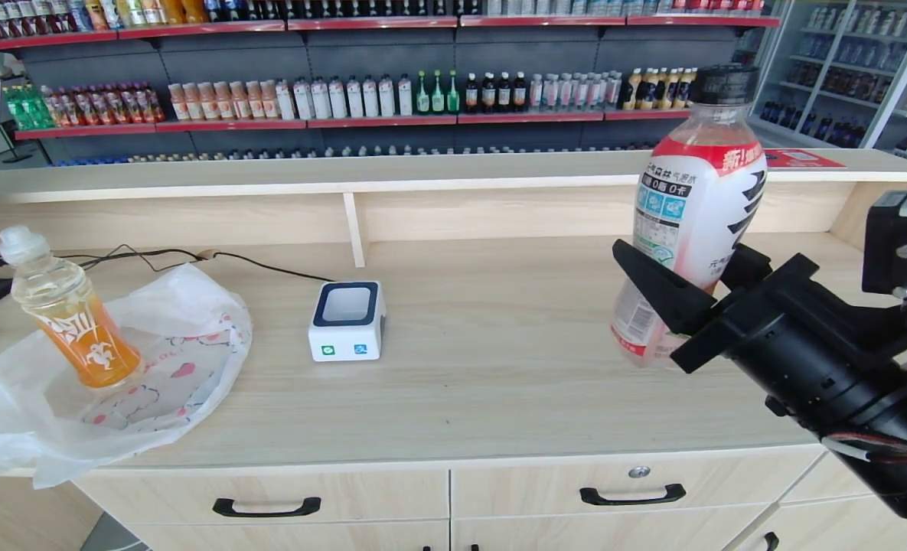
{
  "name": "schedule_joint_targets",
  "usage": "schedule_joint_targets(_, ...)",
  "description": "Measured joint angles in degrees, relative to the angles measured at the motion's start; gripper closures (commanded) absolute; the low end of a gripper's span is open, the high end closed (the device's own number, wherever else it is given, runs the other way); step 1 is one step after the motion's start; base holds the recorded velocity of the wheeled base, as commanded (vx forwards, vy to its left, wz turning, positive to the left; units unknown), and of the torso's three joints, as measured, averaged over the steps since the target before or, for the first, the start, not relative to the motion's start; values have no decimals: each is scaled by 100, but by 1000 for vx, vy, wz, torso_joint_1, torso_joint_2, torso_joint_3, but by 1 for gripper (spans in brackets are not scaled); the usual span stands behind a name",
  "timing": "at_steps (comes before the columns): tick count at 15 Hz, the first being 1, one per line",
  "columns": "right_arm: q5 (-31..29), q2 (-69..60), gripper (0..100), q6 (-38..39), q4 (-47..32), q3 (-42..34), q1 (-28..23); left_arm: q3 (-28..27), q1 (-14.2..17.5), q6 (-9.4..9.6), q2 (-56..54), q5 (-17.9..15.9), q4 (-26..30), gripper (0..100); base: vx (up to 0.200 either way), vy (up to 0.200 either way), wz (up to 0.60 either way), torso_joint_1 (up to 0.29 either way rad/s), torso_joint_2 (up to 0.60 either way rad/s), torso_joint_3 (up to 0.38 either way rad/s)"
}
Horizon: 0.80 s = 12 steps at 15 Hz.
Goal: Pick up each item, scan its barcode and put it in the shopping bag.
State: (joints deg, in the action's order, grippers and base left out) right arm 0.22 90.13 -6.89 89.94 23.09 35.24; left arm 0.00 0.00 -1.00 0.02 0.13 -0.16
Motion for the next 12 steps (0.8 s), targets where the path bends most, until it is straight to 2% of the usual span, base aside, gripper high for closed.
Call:
schedule_joint_targets(1, 7, 0, 100, -6, -9, -93, -154, 0, 0, 10, 0, 2, 0, 0, 0, 0, 0, 0, 0, 0)
schedule_joint_targets(3, 5, -5, 100, 24, -6, -195, -485, 0, 0, 149, 0, 2, 0, 0, 0, 0, 0, 0, 0, 0)
schedule_joint_targets(5, -6, -11, 100, 44, -4, -217, -634, 0, 0, 57, 0, 0, 0, 0, 0, 0, 0, 0, 0, 0)
schedule_joint_targets(12, 2, 23, 100, 238, -13, -212, -675, 0, -5, -52, 0, 11, 0, 0, 0, 200, 0, 3, 5, 2)
